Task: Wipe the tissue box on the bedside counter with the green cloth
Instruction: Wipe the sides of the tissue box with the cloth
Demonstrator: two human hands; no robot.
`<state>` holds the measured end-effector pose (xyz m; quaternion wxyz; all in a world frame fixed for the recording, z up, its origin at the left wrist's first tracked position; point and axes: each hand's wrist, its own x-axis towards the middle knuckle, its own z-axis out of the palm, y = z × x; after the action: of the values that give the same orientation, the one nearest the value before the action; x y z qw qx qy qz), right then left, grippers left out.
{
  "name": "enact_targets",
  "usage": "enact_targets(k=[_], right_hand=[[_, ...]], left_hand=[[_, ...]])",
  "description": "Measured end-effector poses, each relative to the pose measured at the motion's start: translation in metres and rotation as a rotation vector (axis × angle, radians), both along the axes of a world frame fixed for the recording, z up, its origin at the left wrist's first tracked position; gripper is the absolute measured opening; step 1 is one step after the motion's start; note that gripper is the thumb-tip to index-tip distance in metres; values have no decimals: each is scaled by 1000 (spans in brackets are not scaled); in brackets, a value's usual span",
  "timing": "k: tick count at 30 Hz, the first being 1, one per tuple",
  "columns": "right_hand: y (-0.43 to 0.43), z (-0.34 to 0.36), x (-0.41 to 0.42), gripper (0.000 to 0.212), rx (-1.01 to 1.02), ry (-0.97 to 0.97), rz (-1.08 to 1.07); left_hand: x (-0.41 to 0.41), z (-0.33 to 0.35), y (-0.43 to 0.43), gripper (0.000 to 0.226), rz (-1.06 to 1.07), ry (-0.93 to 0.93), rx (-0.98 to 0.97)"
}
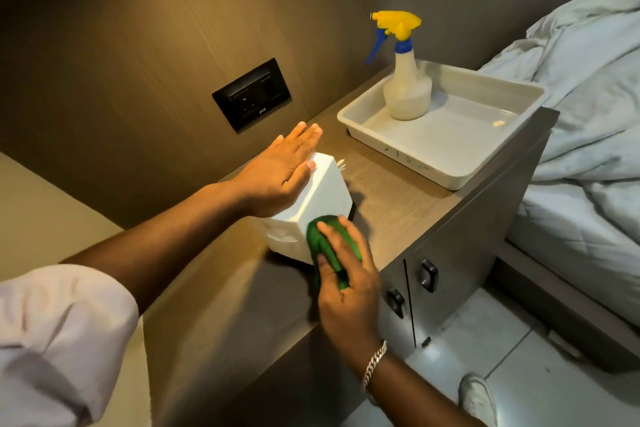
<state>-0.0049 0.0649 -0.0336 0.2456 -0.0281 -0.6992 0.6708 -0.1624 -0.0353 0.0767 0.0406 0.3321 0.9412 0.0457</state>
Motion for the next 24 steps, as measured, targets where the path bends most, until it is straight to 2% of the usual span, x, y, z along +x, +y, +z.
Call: enact_targets(k=[6, 11, 14, 18, 21, 24], right_hand=[[46, 29, -73, 43, -20, -252, -35], [20, 30, -25, 44, -3, -241, 24], [6, 28, 13, 44, 19, -198, 174], [44, 30, 28, 45, 178, -207, 535], [101, 48, 6, 44, 276, -179, 588], [170, 79, -41, 45, 322, -130, 605]], left_hand=[[1, 1, 3, 62, 29, 1, -23], [2, 2, 2, 61, 43, -6, -19], [4, 3, 2, 62, 49, -19, -14], [10, 10, 6, 61, 80, -23, 12], [15, 13, 4, 61, 96, 80, 91], [25, 10, -1, 58, 212, 281, 262]])
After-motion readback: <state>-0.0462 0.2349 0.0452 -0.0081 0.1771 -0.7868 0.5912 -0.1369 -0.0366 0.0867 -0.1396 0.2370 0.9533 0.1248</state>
